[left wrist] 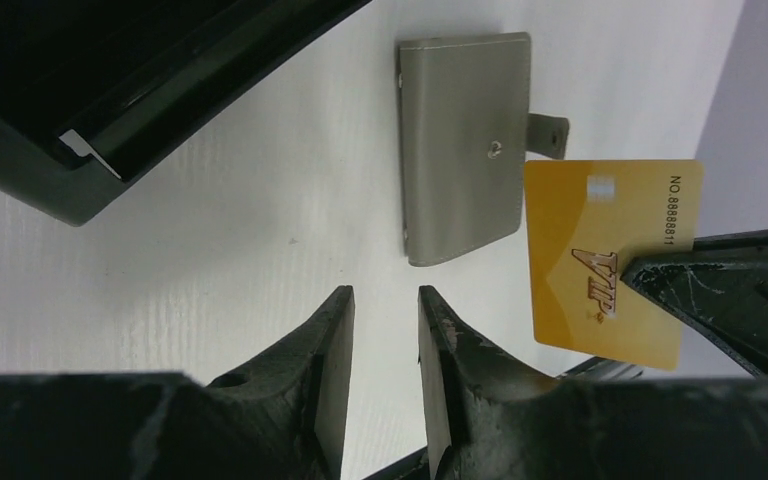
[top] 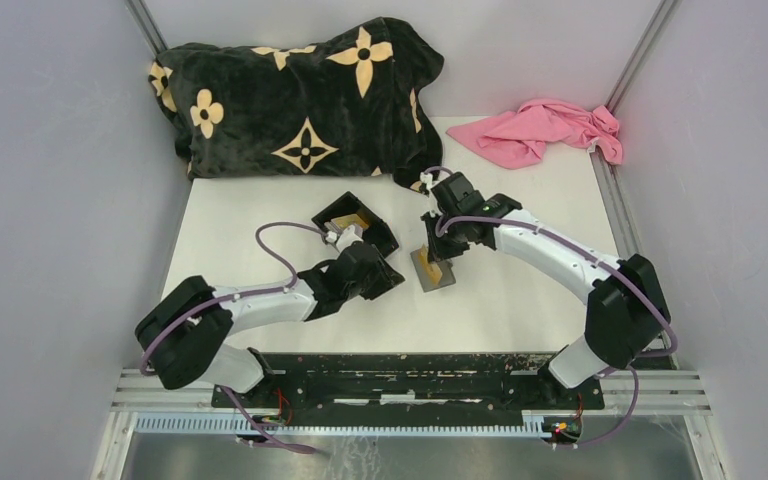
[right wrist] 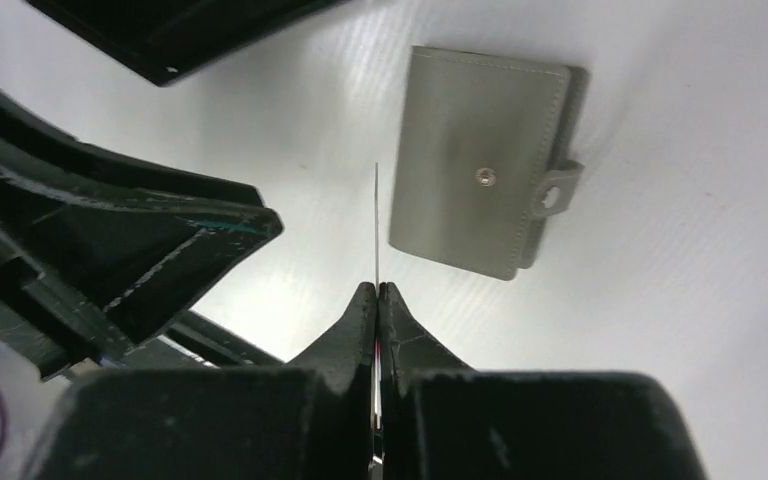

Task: Put the credit cards into the card holder
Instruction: Open the card holder at the center of the board.

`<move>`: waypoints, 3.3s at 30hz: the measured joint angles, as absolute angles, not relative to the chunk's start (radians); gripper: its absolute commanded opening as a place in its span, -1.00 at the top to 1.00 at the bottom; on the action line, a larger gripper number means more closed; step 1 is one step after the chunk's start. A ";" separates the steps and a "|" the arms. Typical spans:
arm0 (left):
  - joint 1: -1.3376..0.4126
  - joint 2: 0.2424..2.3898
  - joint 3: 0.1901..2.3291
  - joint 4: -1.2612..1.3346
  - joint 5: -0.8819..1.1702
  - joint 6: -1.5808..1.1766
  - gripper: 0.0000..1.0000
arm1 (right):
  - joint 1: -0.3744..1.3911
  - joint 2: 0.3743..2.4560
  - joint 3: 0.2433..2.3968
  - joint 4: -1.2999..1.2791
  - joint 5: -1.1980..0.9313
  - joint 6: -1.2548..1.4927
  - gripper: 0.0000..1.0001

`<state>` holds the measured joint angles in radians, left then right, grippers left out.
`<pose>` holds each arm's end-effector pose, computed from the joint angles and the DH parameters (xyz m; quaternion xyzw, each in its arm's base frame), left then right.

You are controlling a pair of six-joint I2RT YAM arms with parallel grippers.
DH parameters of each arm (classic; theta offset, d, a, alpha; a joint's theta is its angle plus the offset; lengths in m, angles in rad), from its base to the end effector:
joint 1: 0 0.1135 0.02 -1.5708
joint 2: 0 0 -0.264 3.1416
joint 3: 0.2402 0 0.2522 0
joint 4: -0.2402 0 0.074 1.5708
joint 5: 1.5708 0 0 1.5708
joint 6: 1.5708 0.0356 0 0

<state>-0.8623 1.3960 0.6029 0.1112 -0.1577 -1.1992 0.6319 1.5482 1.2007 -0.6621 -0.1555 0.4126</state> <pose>0.1822 -0.2040 0.1722 -0.1843 0.8816 -0.3311 0.2814 0.2573 0.1952 0.2580 -0.1262 0.9499 0.2024 0.2021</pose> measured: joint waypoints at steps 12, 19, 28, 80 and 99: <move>-0.898 1.557 0.722 0.073 -0.180 -1.155 0.33 | 0.668 1.626 1.216 -0.732 0.100 0.337 0.98; -0.901 1.602 0.765 0.042 -0.183 -1.139 0.34 | 0.668 1.656 1.230 -0.734 0.174 0.316 0.98; -0.901 1.628 0.796 0.009 -0.186 -1.131 0.34 | 0.668 1.686 1.242 -0.718 0.212 0.310 0.98; -0.901 1.708 0.863 -0.051 -0.208 -1.086 0.35 | 0.559 1.657 1.082 -0.501 0.042 0.404 0.98; -0.901 1.709 0.875 -0.078 -0.208 -1.075 0.35 | 0.554 1.614 1.036 -0.470 0.030 0.429 0.98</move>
